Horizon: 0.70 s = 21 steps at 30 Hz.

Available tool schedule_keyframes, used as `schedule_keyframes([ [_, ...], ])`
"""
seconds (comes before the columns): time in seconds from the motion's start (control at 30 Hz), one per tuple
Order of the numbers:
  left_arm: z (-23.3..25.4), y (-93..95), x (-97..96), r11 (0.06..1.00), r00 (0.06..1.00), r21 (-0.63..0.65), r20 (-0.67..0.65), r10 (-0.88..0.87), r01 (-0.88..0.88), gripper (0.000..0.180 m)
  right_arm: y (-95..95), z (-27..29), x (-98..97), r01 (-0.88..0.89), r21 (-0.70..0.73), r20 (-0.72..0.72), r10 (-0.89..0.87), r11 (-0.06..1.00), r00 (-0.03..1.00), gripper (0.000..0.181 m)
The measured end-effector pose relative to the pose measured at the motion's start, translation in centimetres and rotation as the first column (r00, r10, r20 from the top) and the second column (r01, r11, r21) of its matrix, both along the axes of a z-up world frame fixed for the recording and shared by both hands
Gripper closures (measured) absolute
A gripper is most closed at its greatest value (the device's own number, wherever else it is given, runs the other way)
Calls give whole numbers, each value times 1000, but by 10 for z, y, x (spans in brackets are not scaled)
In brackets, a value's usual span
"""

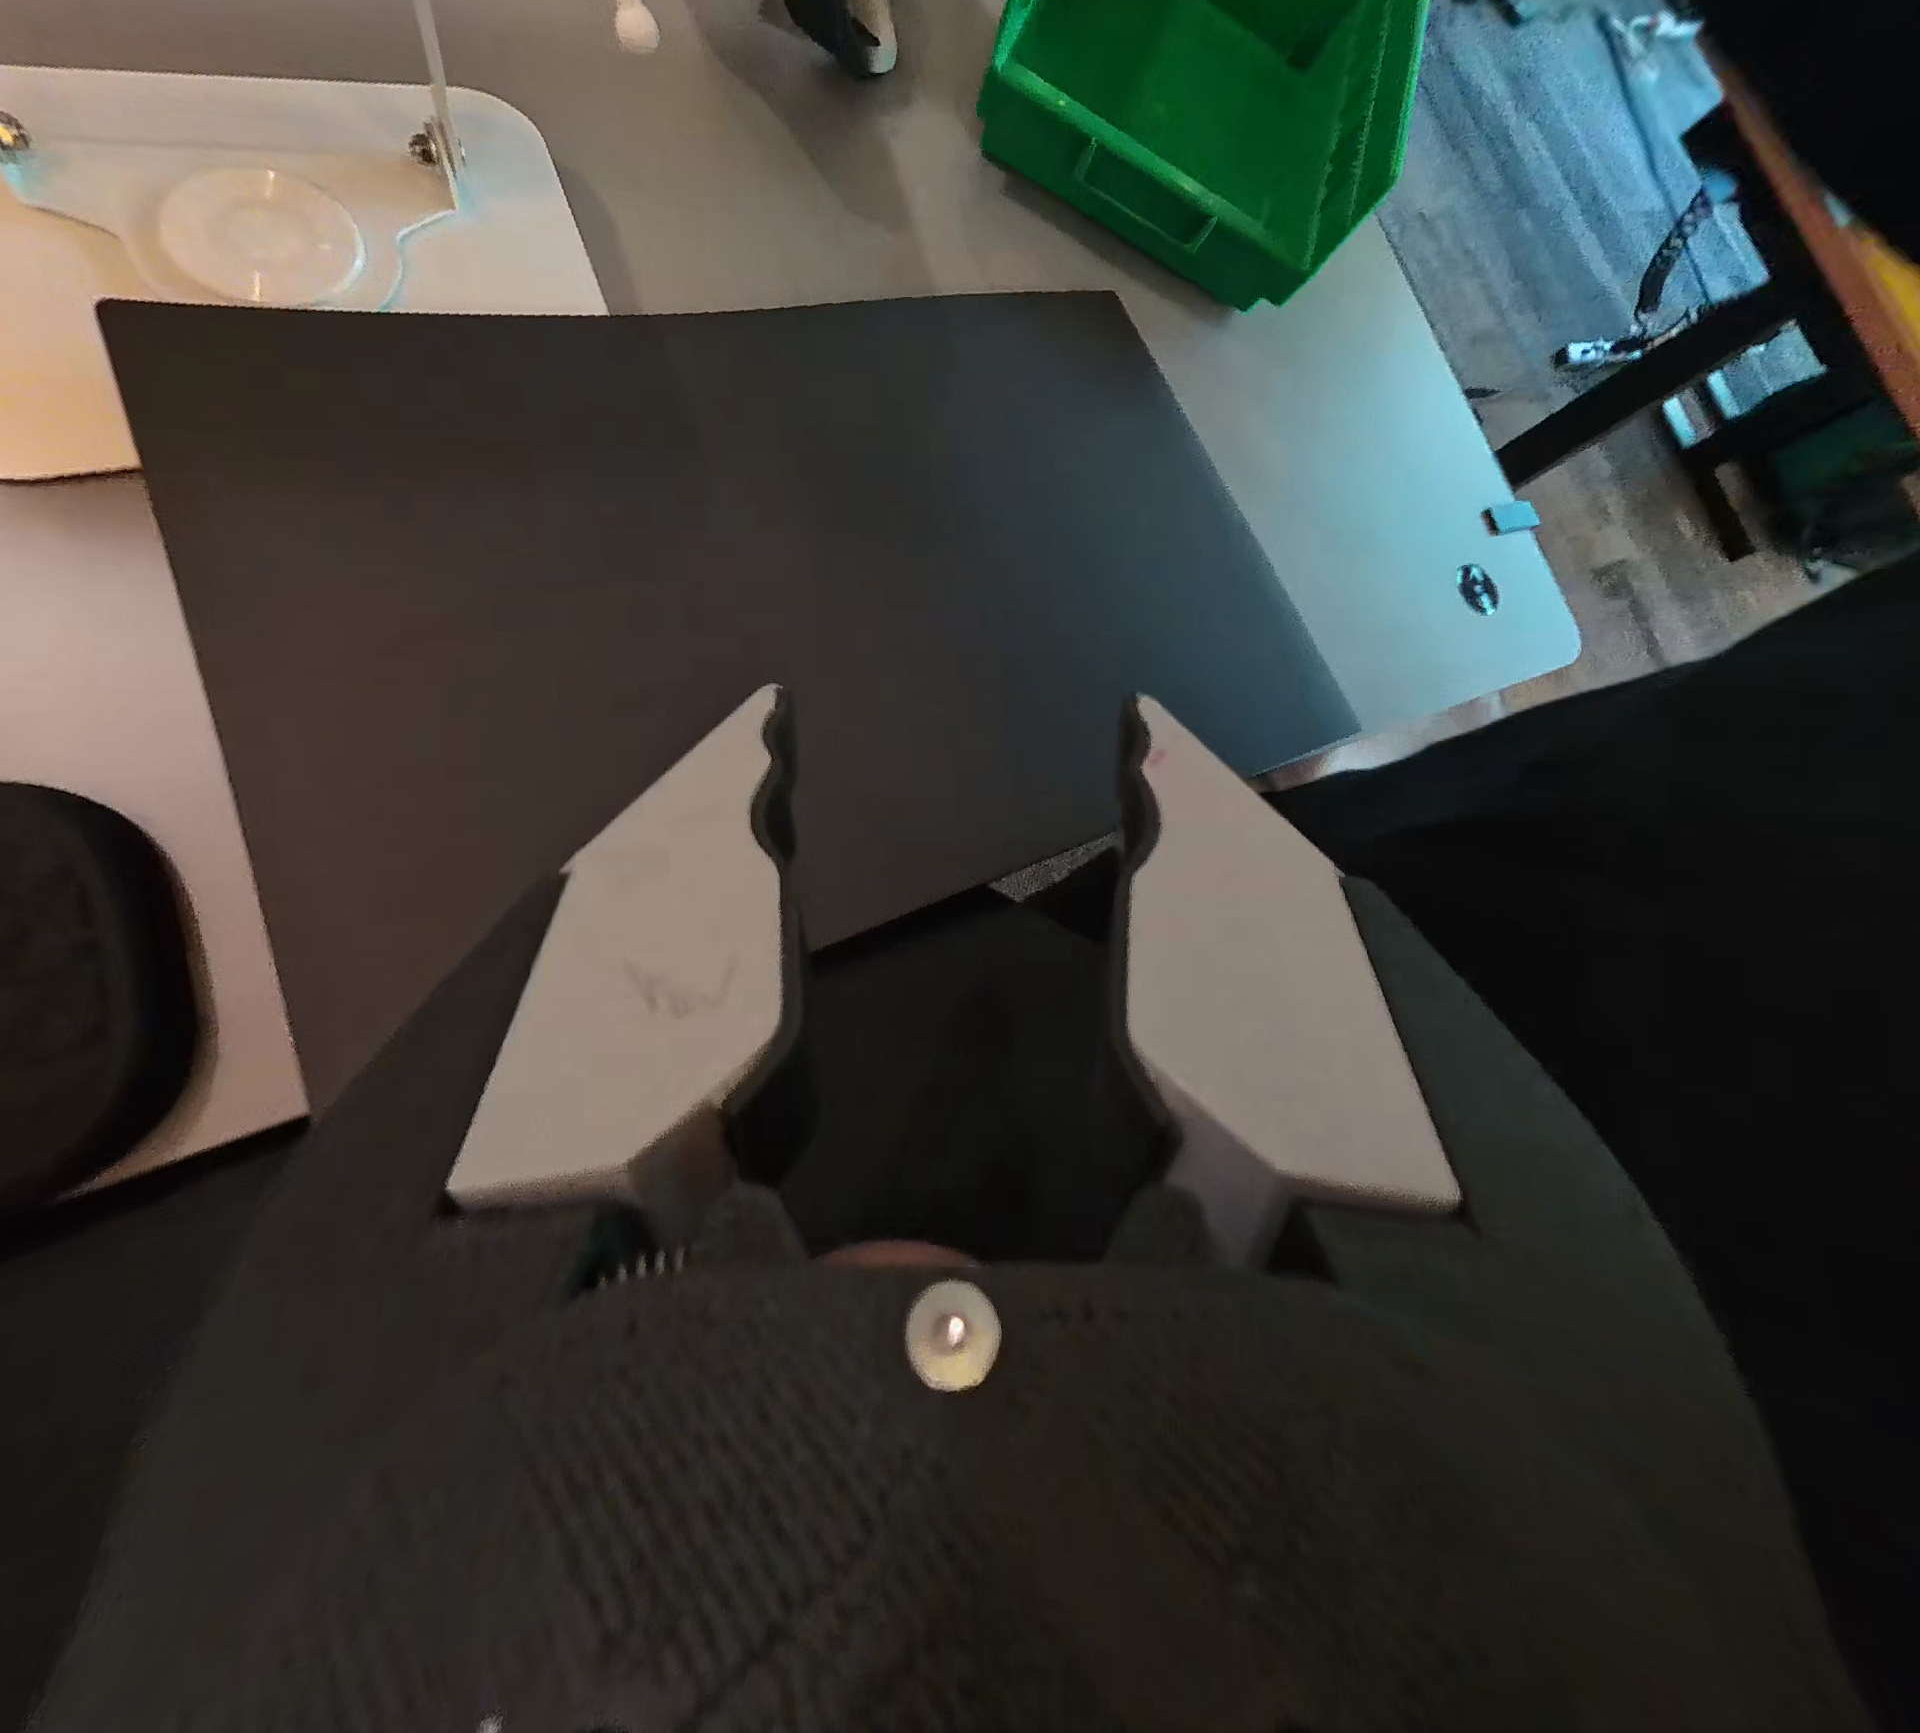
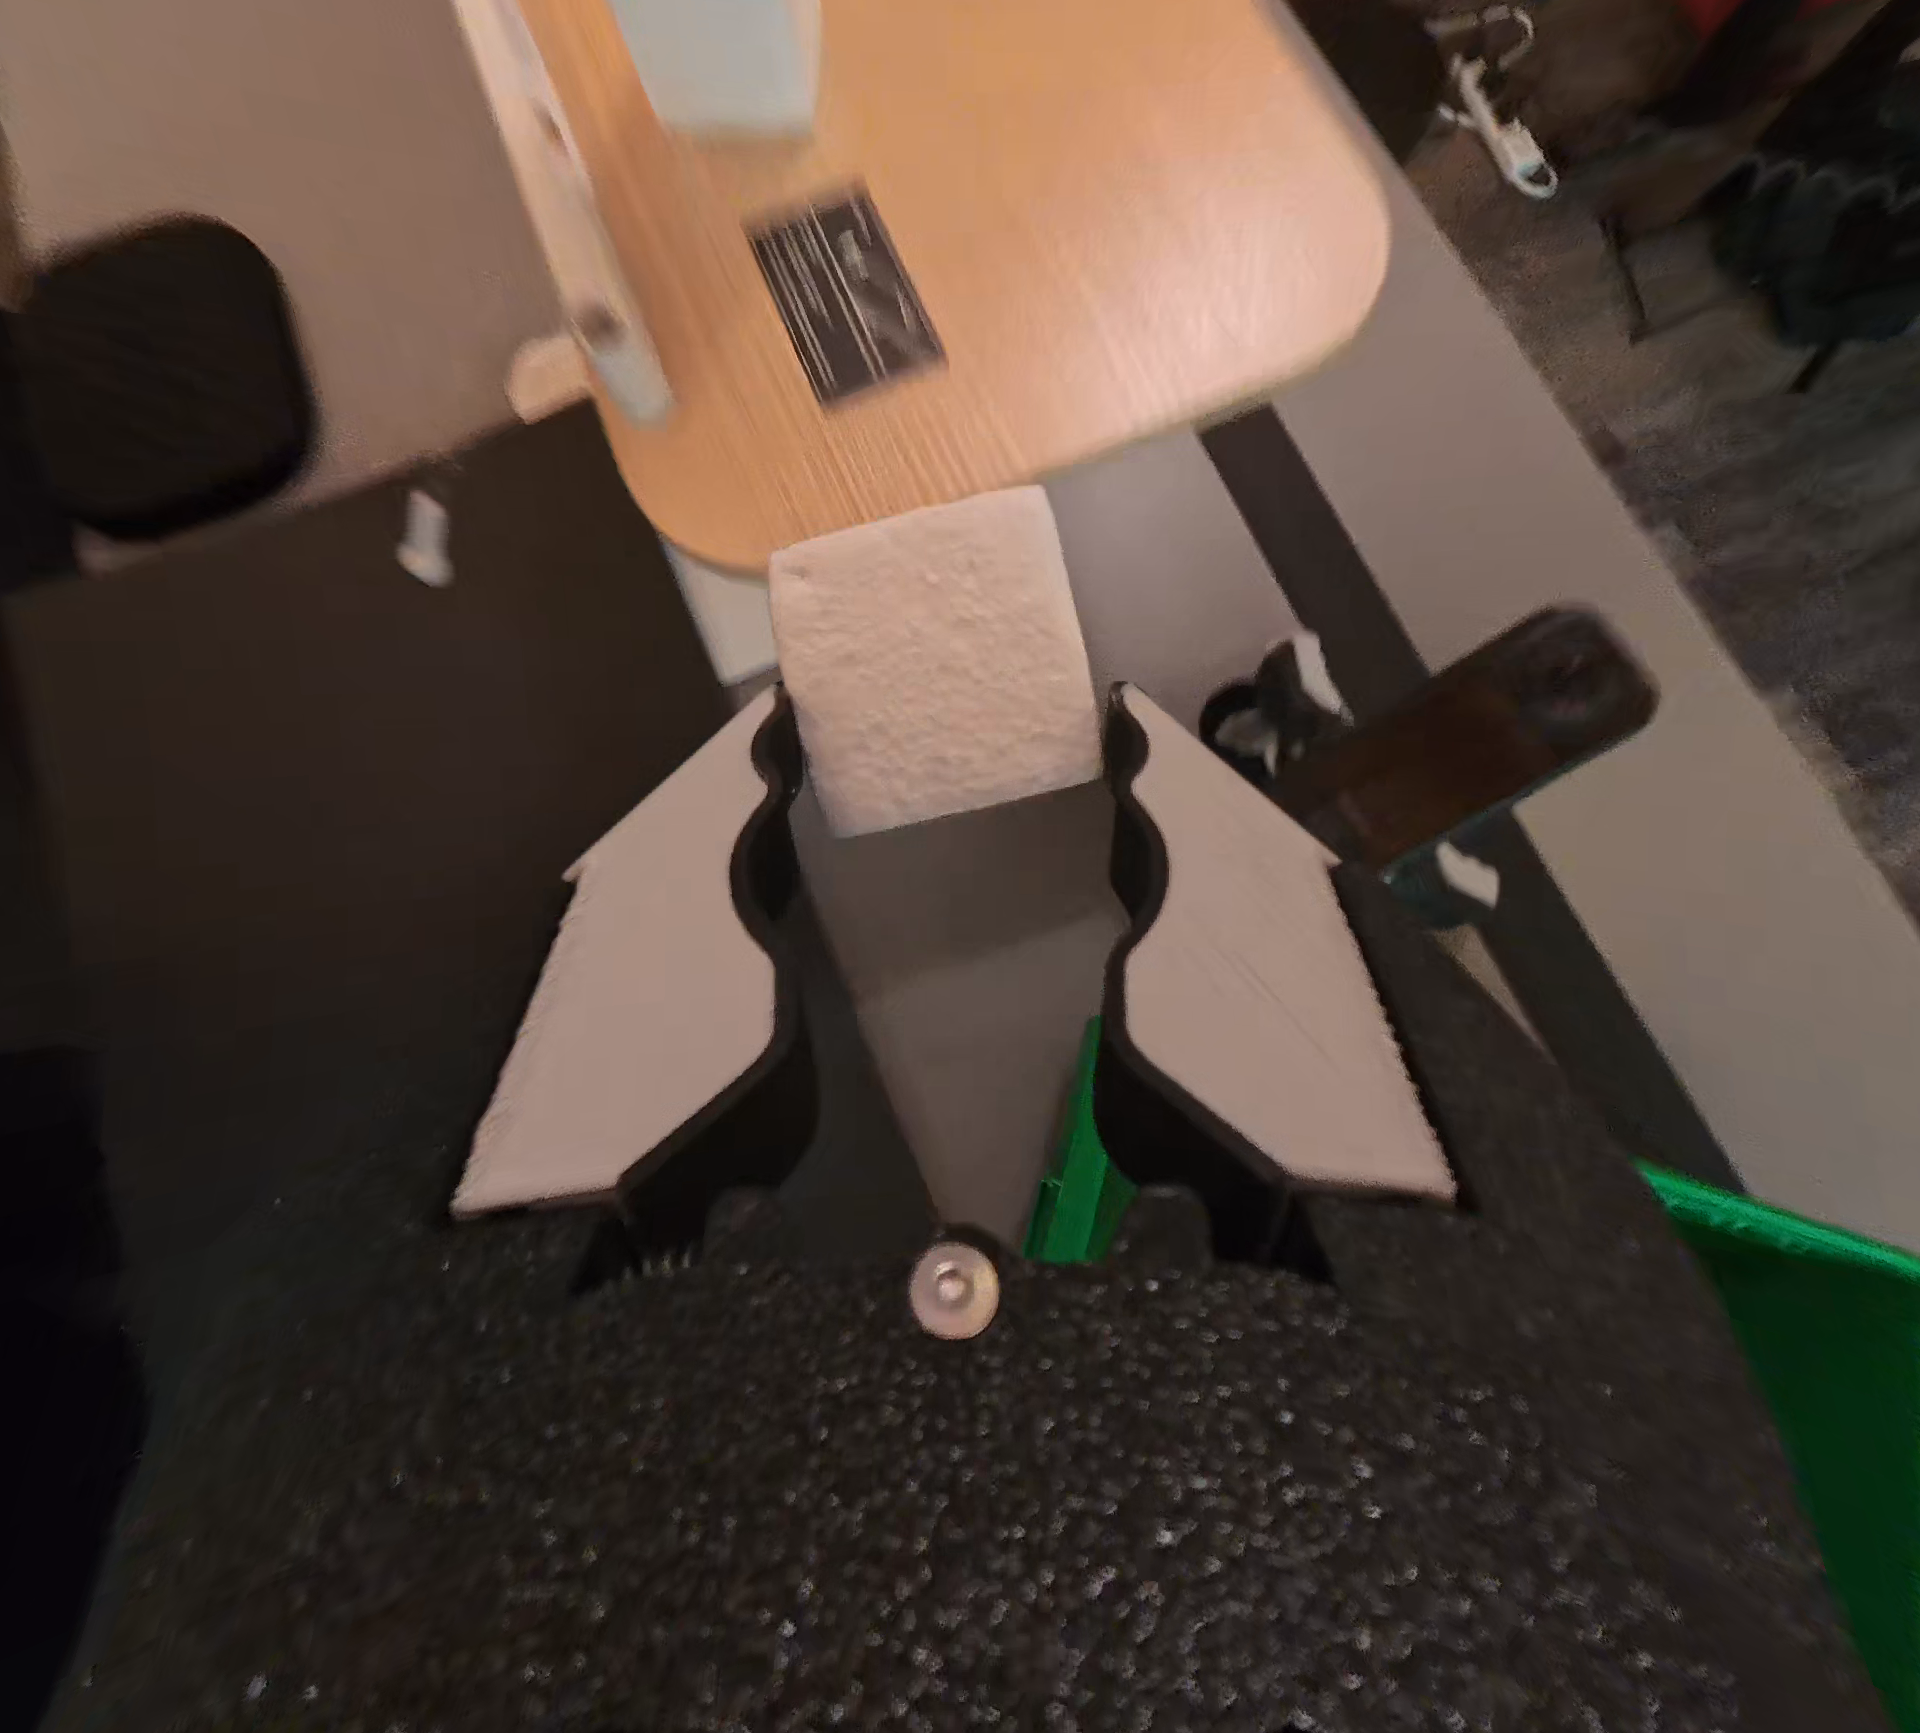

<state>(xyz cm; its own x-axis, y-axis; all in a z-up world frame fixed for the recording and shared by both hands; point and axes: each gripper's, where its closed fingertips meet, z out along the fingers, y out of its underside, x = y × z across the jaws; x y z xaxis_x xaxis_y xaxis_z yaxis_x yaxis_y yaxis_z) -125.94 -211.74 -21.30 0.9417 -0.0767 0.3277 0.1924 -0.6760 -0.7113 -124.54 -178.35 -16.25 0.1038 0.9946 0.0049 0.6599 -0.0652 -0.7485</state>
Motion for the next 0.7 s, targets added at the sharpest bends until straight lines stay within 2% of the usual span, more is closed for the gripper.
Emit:
schedule_keyframes([
  [0.13, 6, 3, -7, 994, 996, 62, 8, -86, 86, 118, -25, 113, -43, -82, 10, -86, 83, 997, 993, 123],
  [0.2, 15, 0, -6, 982, 989, 126, 15, -147, 144, 119, -35, 154, -72, -96, 40, -40, 98, 995, 994, 123],
  [0.3, 25, -13, 4, 949, 956, 198, 110, -270, 246, 119, -48, 200, -124, -129, 104, 46, 125, 986, 991, 123],
  [0.37, 38, -22, 11, 922, 928, 262, 164, -335, 287, 119, -43, 211, -157, -127, 176, 137, 103, 976, 985, 123],
  [0.47, 54, -38, 14, 886, 902, 316, 161, -401, 338, 120, -44, 204, -192, -131, 164, 259, 86, 978, 962, 123],
  [0.7, 65, -75, -9, 882, 919, 339, 106, -380, 326, 120, -55, 179, -232, -110, 157, 354, 48, 982, 934, 122],
])
